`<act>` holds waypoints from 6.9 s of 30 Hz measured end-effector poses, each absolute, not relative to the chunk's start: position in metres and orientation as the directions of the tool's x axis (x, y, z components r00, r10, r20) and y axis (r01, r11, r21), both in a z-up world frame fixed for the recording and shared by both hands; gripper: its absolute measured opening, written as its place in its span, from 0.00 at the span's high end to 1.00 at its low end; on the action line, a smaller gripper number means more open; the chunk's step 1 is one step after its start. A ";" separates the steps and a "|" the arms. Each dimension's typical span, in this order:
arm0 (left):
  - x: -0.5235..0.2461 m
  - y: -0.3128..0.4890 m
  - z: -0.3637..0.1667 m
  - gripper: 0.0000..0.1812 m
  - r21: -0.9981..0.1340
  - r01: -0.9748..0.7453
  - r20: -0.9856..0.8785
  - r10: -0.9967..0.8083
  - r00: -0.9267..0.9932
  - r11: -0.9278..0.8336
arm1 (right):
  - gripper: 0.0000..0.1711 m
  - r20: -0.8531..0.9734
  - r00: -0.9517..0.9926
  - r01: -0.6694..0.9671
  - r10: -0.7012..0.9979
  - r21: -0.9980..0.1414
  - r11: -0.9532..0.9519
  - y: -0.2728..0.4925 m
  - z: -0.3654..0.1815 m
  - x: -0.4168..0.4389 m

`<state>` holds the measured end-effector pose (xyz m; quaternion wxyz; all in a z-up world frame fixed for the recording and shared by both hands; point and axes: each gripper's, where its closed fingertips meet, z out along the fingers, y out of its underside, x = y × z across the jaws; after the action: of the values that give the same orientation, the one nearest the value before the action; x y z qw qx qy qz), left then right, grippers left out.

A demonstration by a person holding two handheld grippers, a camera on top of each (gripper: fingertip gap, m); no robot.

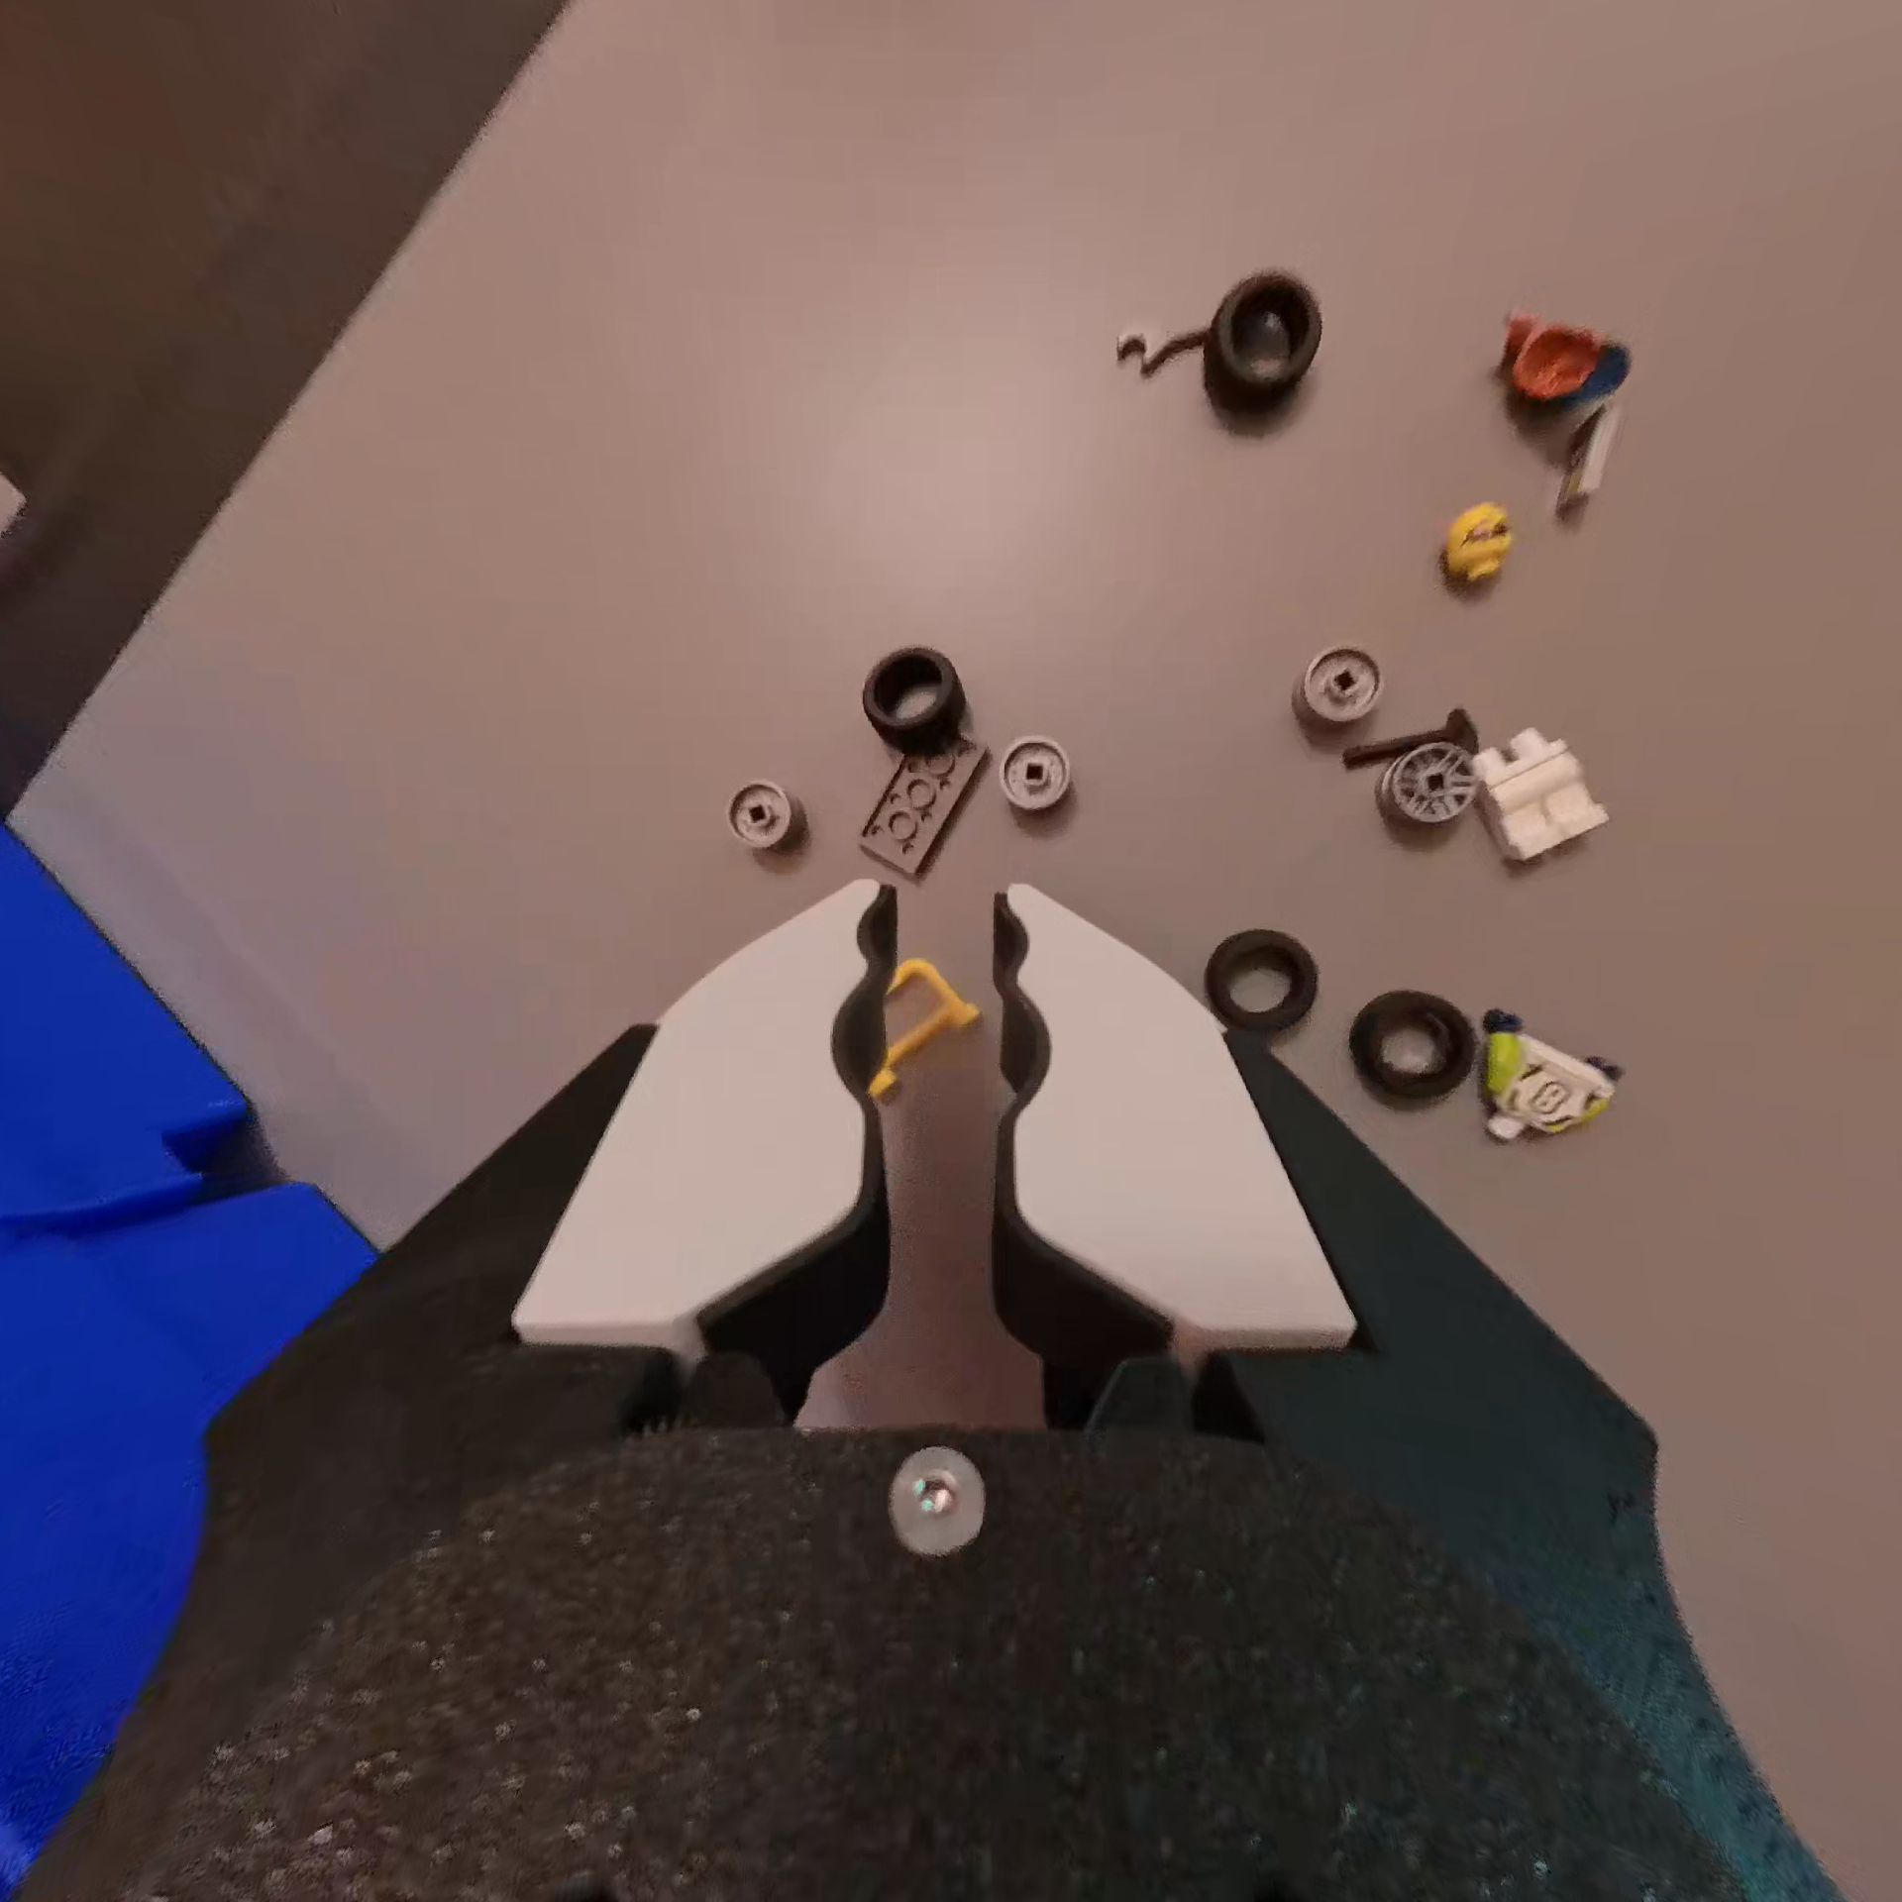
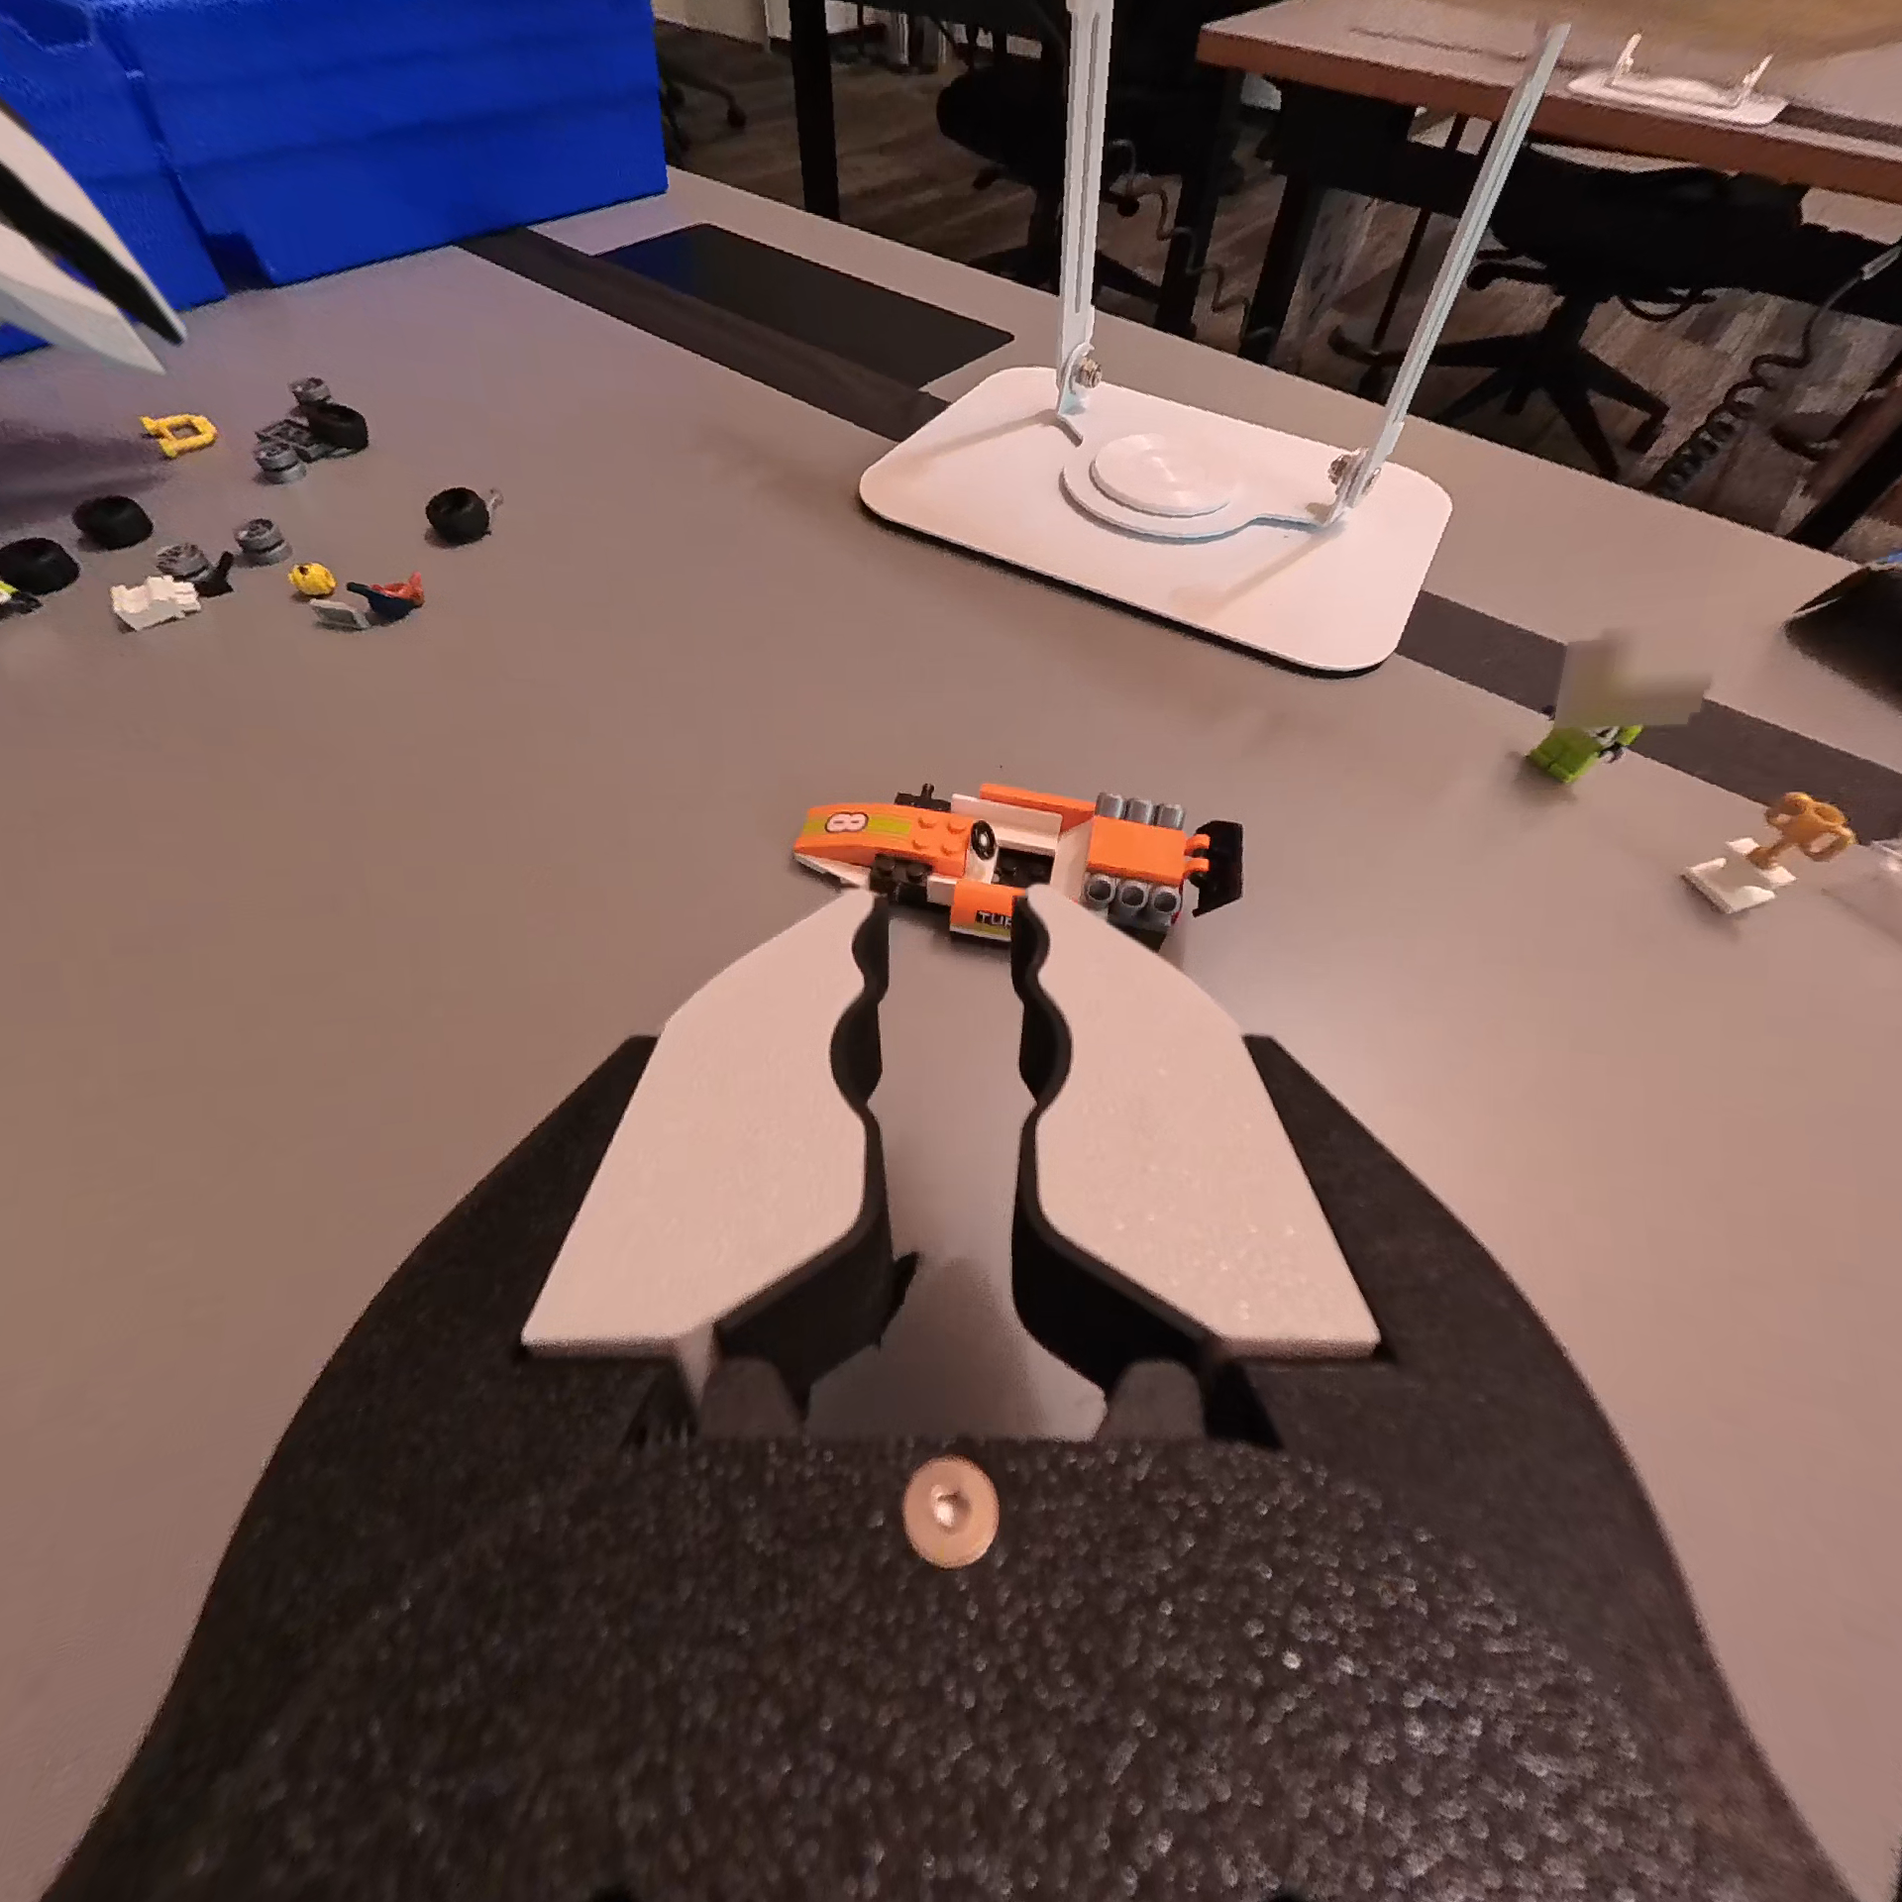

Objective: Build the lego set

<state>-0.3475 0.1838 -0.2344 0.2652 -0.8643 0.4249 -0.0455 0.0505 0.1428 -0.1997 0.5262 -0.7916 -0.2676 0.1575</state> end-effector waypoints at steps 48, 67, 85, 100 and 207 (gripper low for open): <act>-0.155 0.066 -0.141 0.91 -0.699 -0.181 0.704 -0.622 -0.343 -0.691 | 0.72 0.479 0.198 0.369 0.855 -0.845 0.388 0.083 -0.137 -0.139; -0.225 0.149 -0.231 0.87 -0.669 -0.657 0.069 -0.910 0.409 -0.346 | 0.80 0.239 -0.231 0.859 0.943 -0.406 0.313 0.151 -0.251 -0.169; -0.212 0.151 -0.262 0.98 -0.435 -0.899 -0.395 -0.888 0.236 -0.045 | 0.73 0.037 0.079 0.745 0.996 -0.666 -0.034 0.150 -0.222 -0.109; -0.203 0.089 -0.256 0.90 -0.465 -0.885 -0.376 -0.900 0.219 -0.021 | 0.76 -0.092 0.346 0.520 0.934 -0.810 -0.272 0.090 -0.217 -0.003; 0.033 0.044 -0.178 0.99 -0.906 -0.265 0.335 -0.942 0.024 -0.329 | 0.98 -0.175 -0.036 0.622 0.984 -0.774 -0.115 0.049 -0.173 0.021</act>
<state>0.0329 0.0445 -0.1778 0.3305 -0.6347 0.4755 -0.5117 0.0208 0.0489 -0.1733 0.2455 -0.6494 -0.6183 0.3684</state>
